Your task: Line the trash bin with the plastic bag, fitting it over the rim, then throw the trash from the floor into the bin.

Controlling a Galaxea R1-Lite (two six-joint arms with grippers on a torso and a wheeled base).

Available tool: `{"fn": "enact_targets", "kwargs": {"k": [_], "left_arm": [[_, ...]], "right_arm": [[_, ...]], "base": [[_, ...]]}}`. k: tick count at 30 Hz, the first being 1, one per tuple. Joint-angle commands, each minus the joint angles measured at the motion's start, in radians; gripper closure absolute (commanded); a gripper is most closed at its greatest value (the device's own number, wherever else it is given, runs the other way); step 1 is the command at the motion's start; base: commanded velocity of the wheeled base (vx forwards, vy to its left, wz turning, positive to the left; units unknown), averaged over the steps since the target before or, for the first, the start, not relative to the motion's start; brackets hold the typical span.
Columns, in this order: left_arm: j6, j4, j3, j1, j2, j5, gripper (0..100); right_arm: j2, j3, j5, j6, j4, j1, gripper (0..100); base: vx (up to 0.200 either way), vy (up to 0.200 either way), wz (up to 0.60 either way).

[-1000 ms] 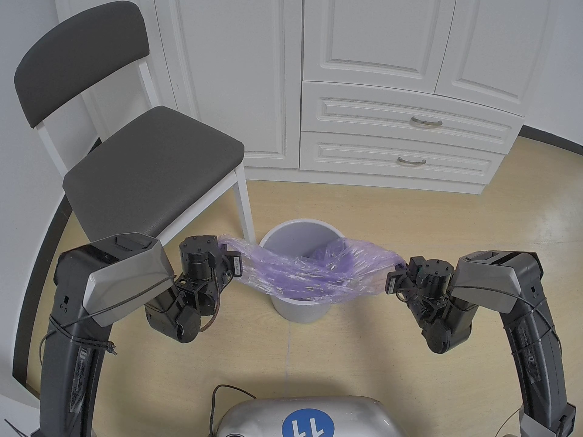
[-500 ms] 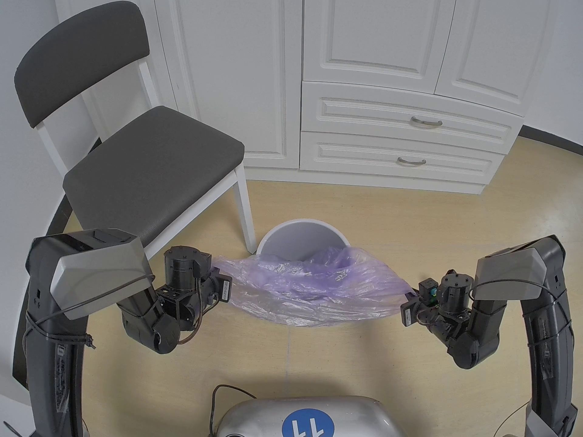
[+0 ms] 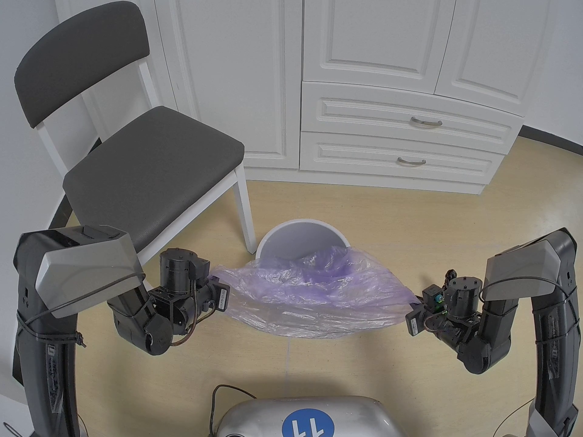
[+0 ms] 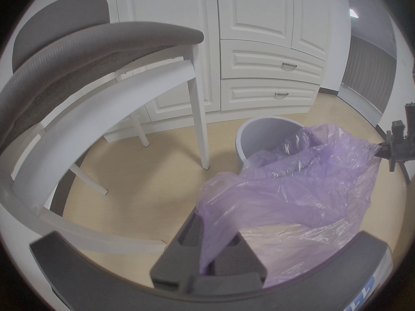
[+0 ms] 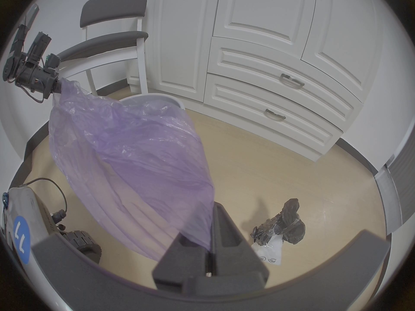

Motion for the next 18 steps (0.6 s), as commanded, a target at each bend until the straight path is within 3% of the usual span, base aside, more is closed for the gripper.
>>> {"fn": "enact_targets", "kwargs": {"k": [1,7,9,12,18], "left_arm": [[-0.003,-0.001,-0.047,-0.002,0.074,0.004,100],[-0.026,-0.021,-0.166,-0.006,0.184,0.037,100],[-0.063,-0.033,-0.22,-0.014,0.202,0.062,100],[-0.101,-0.034,-0.258,-0.02,0.21,0.086,100],[-0.169,-0.036,-0.372,-0.022,0.248,0.126,100]], "right_arm": [[0.031,-0.016,-0.001,0.0,-0.017,0.002,100],[0.106,-0.127,-0.031,0.008,-0.017,0.008,100],[0.137,-0.177,-0.074,0.012,-0.017,0.011,100],[0.146,-0.206,-0.088,0.024,-0.017,0.011,100],[0.173,-0.37,-0.119,0.162,-0.017,0.037,100]], "base": [[0.0,0.0,0.0],[0.0,0.0,0.0],[0.0,0.0,0.0],[0.0,0.0,0.0],[0.0,0.0,0.0]]}}
